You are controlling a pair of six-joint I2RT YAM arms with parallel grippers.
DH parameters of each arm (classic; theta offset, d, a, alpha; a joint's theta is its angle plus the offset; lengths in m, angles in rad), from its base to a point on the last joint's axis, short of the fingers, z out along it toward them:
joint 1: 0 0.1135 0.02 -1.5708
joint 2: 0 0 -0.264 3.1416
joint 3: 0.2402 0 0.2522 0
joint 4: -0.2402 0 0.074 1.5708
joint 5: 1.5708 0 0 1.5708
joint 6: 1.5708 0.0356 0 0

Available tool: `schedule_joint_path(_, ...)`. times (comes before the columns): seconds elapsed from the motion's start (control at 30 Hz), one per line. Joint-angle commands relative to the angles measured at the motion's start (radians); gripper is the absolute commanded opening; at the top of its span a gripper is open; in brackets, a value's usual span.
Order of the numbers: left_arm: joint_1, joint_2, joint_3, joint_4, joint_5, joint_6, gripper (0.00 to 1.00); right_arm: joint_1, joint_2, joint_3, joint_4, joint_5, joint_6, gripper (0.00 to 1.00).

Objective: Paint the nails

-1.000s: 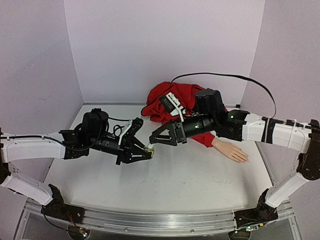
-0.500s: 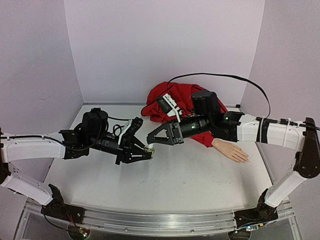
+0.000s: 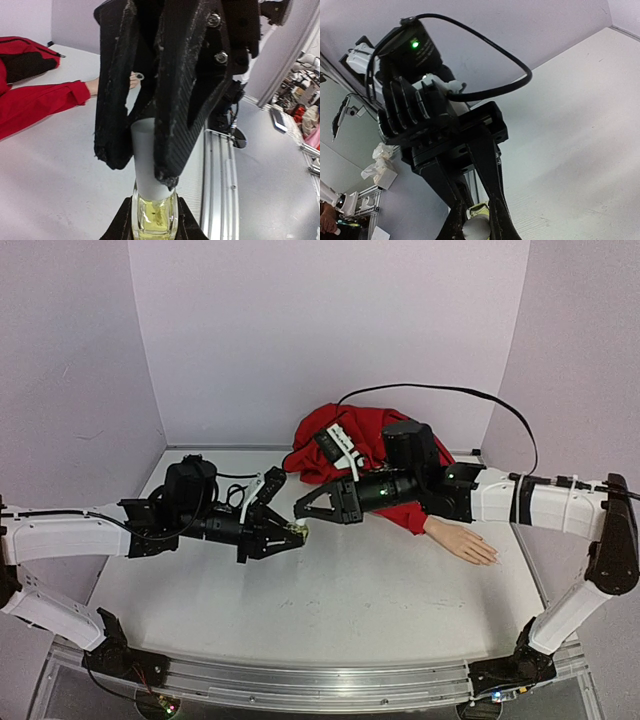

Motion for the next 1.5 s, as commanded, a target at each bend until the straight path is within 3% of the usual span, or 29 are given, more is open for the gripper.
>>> schedule_joint_path(0.0,0.016,-0.027,0.067,0.070,-0.289,0.038,0.00,0.027,0.068,0.056,-0.084,0.116,-0.011,0.00)
schedule_joint_path(0.13,0.014,0.001,0.108,0.072,-0.439,0.094,0.00,0.086,0.149,0.145,-0.187,0.394,0.088,0.00)
schedule_joint_path(0.2,0.014,0.018,0.129,0.077,-0.509,0.094,0.00,0.130,0.175,0.165,-0.242,0.667,0.244,0.00)
schedule_joint_path(0.27,0.015,0.035,0.144,0.090,-0.536,0.091,0.00,0.183,0.202,0.166,-0.236,0.797,0.383,0.00)
schedule_joint_path(0.4,0.014,0.069,0.168,0.098,-0.501,0.074,0.00,0.254,0.292,0.279,-0.254,0.864,0.432,0.00)
schedule_joint_path(0.57,0.014,0.042,0.113,0.097,-0.488,0.051,0.00,0.245,0.221,0.279,-0.252,0.897,0.367,0.00)
schedule_joint_path(0.63,0.014,0.027,0.080,0.091,-0.521,0.009,0.00,0.228,0.173,0.256,-0.235,0.870,0.321,0.10)
schedule_joint_path(0.8,0.014,-0.021,0.001,0.070,-0.525,-0.064,0.00,0.197,0.028,0.191,-0.233,0.811,0.165,0.57)
schedule_joint_path(0.93,0.021,-0.045,-0.012,0.024,-0.500,-0.083,0.00,0.071,-0.129,0.071,-0.223,0.688,0.143,0.76)
schedule_joint_path(1.07,0.045,-0.054,-0.002,0.018,-0.334,-0.097,0.00,-0.067,-0.252,-0.091,-0.086,0.434,0.111,0.93)
schedule_joint_path(1.27,0.053,0.013,0.076,0.018,0.075,-0.108,0.00,-0.102,-0.236,-0.172,0.150,0.026,0.097,0.95)
schedule_joint_path(1.47,0.050,0.072,0.128,0.018,0.291,-0.128,0.00,-0.099,-0.128,-0.156,0.287,-0.147,0.142,0.80)
